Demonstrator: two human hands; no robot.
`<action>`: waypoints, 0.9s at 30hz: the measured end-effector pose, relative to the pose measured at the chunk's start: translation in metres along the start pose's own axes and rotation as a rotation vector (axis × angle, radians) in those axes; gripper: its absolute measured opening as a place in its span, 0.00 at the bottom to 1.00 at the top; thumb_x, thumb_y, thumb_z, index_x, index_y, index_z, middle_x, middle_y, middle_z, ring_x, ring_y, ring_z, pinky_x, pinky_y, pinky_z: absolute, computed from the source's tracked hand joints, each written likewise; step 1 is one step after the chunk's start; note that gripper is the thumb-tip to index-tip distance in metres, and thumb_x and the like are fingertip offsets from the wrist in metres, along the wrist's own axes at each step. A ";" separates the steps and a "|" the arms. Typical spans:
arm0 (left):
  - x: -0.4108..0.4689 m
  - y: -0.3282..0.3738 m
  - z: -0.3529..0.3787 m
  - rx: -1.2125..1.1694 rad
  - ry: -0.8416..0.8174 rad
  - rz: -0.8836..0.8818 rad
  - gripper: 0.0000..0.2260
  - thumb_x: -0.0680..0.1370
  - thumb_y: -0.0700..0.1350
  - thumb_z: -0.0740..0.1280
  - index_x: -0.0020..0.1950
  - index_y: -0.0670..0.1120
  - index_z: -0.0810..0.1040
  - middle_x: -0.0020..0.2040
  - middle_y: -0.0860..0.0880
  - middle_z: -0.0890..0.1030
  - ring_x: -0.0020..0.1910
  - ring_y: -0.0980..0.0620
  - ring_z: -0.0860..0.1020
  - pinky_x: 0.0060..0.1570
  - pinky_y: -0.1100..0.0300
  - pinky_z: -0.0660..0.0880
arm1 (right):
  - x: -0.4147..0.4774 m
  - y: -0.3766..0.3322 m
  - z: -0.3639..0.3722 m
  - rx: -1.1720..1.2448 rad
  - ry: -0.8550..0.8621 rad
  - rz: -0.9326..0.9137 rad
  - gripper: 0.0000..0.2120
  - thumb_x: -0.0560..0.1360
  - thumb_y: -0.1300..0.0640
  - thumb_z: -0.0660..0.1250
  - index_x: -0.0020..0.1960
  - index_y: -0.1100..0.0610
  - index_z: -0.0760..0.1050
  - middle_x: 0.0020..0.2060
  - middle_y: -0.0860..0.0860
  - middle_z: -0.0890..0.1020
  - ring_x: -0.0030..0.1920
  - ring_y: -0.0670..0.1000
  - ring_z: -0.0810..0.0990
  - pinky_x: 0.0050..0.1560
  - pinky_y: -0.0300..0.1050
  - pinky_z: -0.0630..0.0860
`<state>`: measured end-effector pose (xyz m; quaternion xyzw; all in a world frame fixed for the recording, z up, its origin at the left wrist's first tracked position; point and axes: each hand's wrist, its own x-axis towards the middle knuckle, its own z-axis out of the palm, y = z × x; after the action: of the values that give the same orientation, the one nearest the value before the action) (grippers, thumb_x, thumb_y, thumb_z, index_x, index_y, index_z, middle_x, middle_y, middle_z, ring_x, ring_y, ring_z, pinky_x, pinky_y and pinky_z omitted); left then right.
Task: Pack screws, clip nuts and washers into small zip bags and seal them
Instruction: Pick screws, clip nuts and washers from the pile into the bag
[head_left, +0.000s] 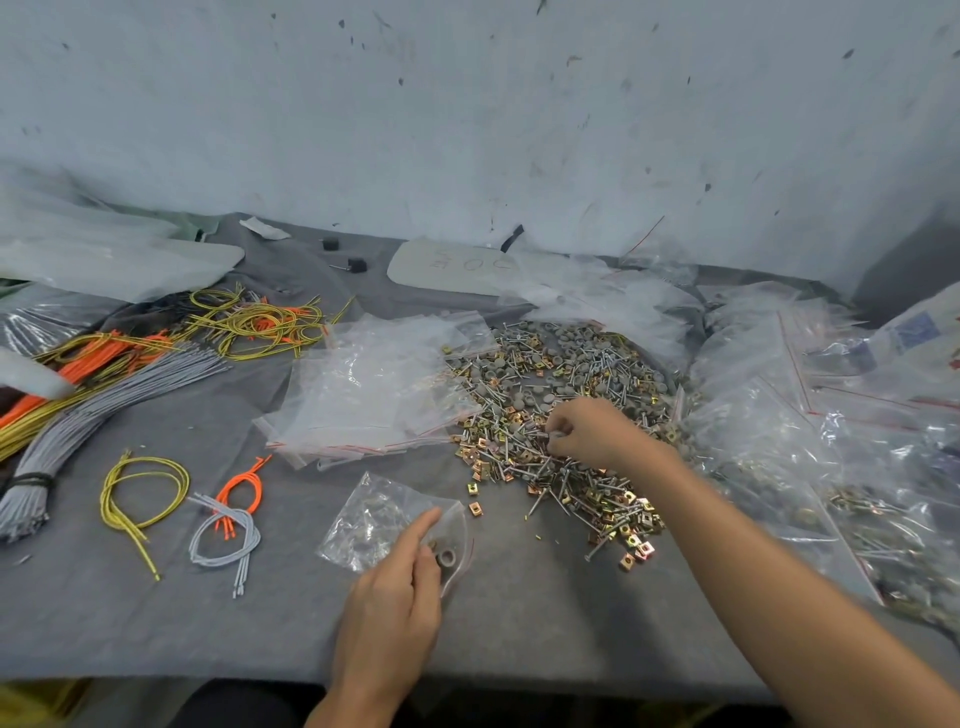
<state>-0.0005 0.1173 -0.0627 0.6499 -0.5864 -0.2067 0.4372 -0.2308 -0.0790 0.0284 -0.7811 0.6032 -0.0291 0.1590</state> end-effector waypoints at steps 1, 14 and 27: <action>0.000 0.000 0.000 0.000 0.001 0.000 0.19 0.82 0.52 0.58 0.68 0.73 0.67 0.37 0.52 0.79 0.39 0.49 0.79 0.38 0.51 0.74 | -0.001 0.003 0.000 0.025 0.004 -0.001 0.07 0.78 0.57 0.70 0.53 0.59 0.81 0.47 0.52 0.84 0.43 0.51 0.82 0.49 0.49 0.82; 0.000 0.000 0.000 0.004 -0.001 0.023 0.19 0.82 0.48 0.59 0.68 0.69 0.67 0.38 0.49 0.81 0.40 0.47 0.79 0.37 0.53 0.71 | -0.074 0.005 0.018 0.673 0.154 0.044 0.03 0.78 0.56 0.70 0.49 0.51 0.83 0.41 0.51 0.85 0.38 0.49 0.78 0.41 0.45 0.75; 0.003 0.001 -0.002 0.015 -0.003 0.025 0.19 0.78 0.59 0.51 0.68 0.69 0.68 0.39 0.51 0.82 0.39 0.48 0.80 0.42 0.49 0.78 | -0.134 -0.074 0.076 0.653 0.048 -0.158 0.04 0.76 0.51 0.73 0.48 0.51 0.83 0.34 0.45 0.82 0.35 0.40 0.76 0.40 0.35 0.71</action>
<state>0.0006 0.1150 -0.0601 0.6454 -0.5966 -0.1981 0.4339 -0.1796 0.0808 -0.0032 -0.7324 0.5031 -0.2514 0.3838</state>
